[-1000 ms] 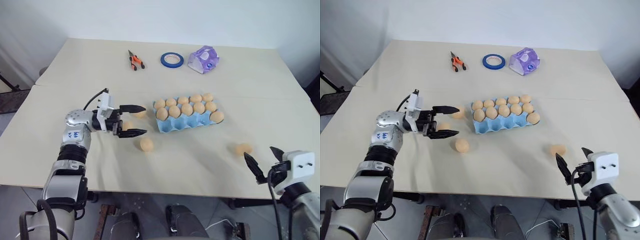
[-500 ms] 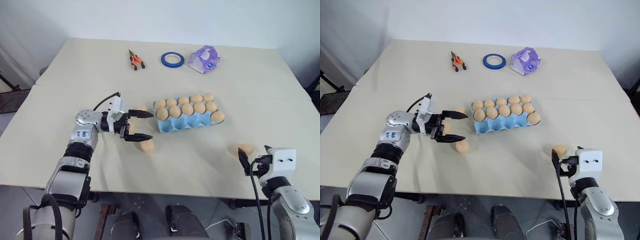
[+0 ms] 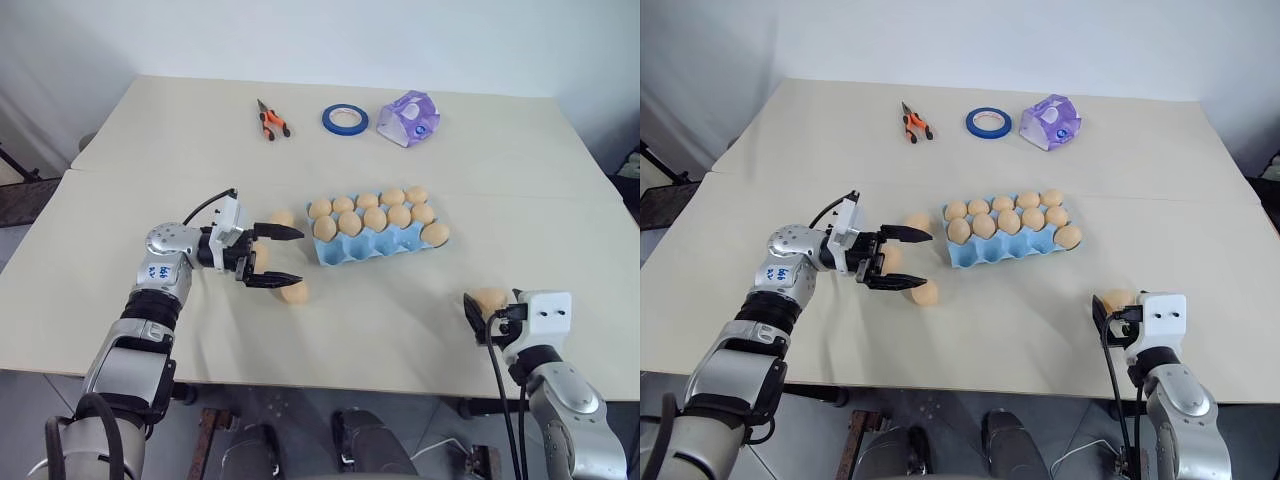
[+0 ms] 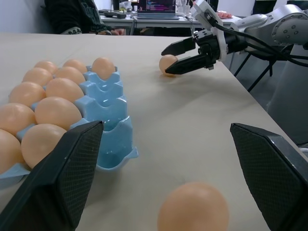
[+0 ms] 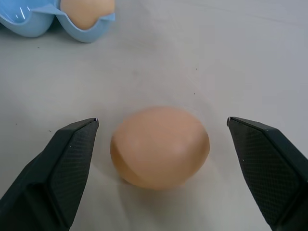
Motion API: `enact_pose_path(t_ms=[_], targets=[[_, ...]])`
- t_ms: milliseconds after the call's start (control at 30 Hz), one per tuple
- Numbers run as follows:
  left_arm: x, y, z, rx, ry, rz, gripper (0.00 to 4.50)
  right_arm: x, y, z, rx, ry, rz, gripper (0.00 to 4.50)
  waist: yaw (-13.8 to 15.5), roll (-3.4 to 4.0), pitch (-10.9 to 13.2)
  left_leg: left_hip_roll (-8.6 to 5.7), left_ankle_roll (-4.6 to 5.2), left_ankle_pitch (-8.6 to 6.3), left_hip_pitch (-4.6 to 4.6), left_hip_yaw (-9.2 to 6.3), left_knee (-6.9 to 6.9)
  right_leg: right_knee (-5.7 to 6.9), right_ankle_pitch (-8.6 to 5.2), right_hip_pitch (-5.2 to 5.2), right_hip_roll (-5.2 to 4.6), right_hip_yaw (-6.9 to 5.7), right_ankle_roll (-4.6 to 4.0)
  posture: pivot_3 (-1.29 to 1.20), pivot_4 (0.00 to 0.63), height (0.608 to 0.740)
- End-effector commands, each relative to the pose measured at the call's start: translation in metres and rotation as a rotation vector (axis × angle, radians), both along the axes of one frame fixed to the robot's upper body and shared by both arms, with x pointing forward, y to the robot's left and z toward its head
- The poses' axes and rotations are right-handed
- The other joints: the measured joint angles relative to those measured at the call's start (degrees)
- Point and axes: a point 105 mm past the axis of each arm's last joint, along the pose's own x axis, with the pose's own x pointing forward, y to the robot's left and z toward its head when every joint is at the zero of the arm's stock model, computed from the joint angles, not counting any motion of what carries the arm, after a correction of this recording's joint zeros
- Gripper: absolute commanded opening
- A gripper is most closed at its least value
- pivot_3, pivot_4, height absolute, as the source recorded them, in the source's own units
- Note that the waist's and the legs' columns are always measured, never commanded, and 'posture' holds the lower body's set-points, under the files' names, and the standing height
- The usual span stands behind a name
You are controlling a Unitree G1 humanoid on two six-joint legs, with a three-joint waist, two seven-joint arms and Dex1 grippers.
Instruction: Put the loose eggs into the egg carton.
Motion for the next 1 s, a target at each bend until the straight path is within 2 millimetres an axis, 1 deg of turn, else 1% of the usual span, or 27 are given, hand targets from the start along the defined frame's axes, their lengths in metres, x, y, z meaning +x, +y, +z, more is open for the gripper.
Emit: enact_pose_path(t_ms=[33, 133, 300, 367, 433, 533, 633, 700, 800, 900, 933, 1000], targets=[[-0.013, 0.004, 0.007, 0.003, -0.039, -0.105, 4.48, 0.002, 0.002, 0.002, 0.014, -0.006, 0.005, 4.5, -0.03, 0.0, 0.0, 0.0, 0.0, 0.0, 0.0, 0.0, 0.0, 0.01, 0.0, 0.0, 0.01, 0.0, 0.0, 0.0, 0.15, 0.74], [-0.012, 0.005, 0.007, 0.001, -0.041, -0.1, 4.5, 0.003, 0.004, 0.0, 0.018, -0.001, 0.018, 3.99, -0.06, 0.0, 0.0, 0.01, 0.0, 0.0, 0.0, 0.0, 0.01, 0.01, 0.0, 0.0, 0.01, 0.0, 0.0, 0.0, 0.15, 0.74], [-0.012, 0.007, 0.008, -0.003, -0.043, -0.092, 4.5, 0.007, 0.003, 0.003, 0.015, -0.009, 0.017, 2.4, 0.0, 0.0, 0.0, 0.0, 0.0, 0.0, 0.0, 0.0, 0.0, 0.01, 0.0, 0.0, -0.01, 0.0, 0.0, 0.0, 0.15, 0.74], [-0.012, 0.008, 0.008, -0.007, -0.045, -0.081, 4.5, 0.008, 0.001, 0.008, 0.013, -0.023, 0.019, 2.27, -0.03, 0.0, 0.0, 0.0, 0.0, 0.0, 0.0, 0.0, 0.0, 0.0, 0.0, 0.0, -0.01, 0.0, 0.0, 0.0, 0.15, 0.74], [-0.012, 0.009, 0.009, -0.009, -0.048, -0.073, 4.5, 0.008, 0.001, 0.012, 0.011, -0.036, 0.023, 2.27, -0.03, 0.0, 0.0, 0.0, 0.0, 0.0, 0.0, 0.0, -0.01, 0.0, 0.0, 0.0, 0.0, 0.0, 0.0, 0.0, 0.15, 0.74], [-0.01, 0.014, 0.012, -0.022, -0.056, -0.036, 4.5, 0.011, 0.004, 0.028, -0.003, -0.061, 0.076, 2.27, -0.07, 0.02, 0.01, 0.02, -0.01, 0.0, 0.0, 0.0, -0.01, 0.0, 0.0, 0.0, 0.01, 0.0, 0.0, 0.0, 0.15, 0.74], [-0.009, 0.022, 0.017, -0.044, -0.068, 0.018, 4.5, 0.019, 0.012, 0.048, -0.022, -0.061, 0.184, 2.27, -0.3, 0.03, 0.02, 0.02, 0.0, 0.0, 0.01, 0.02, 0.01, 0.01, 0.0, 0.0, 0.01, 0.02, 0.01, 0.0, 0.15, 0.74], [-0.01, 0.029, 0.019, -0.053, -0.074, 0.056, 4.5, 0.029, 0.02, 0.06, -0.037, -0.027, 0.282, 2.27, -0.59, 0.06, 0.04, 0.02, 0.01, 0.0, 0.02, 0.03, 0.02, 0.04, 0.01, 0.0, 0.01, 0.03, 0.02, 0.0, 0.15, 0.74], [-0.012, 0.038, 0.019, -0.064, -0.075, 0.103, 4.5, 0.044, 0.032, 0.076, -0.056, -0.03, 0.39, 2.27, -0.64, 0.08, 0.05, 0.02, 0.06, 0.04, 0.03, -0.01, 0.03, 0.06, 0.02, 0.01, 0.01, 0.01, 0.03, 0.0, 0.15, 0.74], [-0.013, 0.047, 0.019, -0.071, -0.076, 0.155, 4.5, 0.06, 0.047, 0.087, -0.076, -0.033, 0.499, 2.27, -0.74, 0.09, 0.06, 0.06, 0.04, 0.04, 0.02, -0.08, -0.03, 0.06, 0.0, 0.0, 0.08, -0.02, -0.02, 0.0, 0.15, 0.74], [-0.014, 0.048, 0.019, -0.073, -0.075, 0.166, 4.5, 0.063, 0.05, 0.089, -0.085, -0.037, 0.519, 2.27, -0.68, 0.1, 0.06, 0.06, 0.03, 0.03, 0.01, -0.08, -0.04, 0.06, -0.01, 0.0, 0.07, -0.02, -0.02, 0.0, 0.15, 0.74], [-0.014, 0.055, 0.017, -0.077, -0.078, 0.211, 4.5, 0.078, 0.055, 0.092, -0.093, -0.037, 0.556, 2.27, -0.66, 0.11, 0.07, 0.07, 0.01, 0.03, -0.02, -0.08, -0.04, 0.03, -0.01, -0.01, 0.08, -0.04, -0.02, 0.0, 0.15, 0.74]])
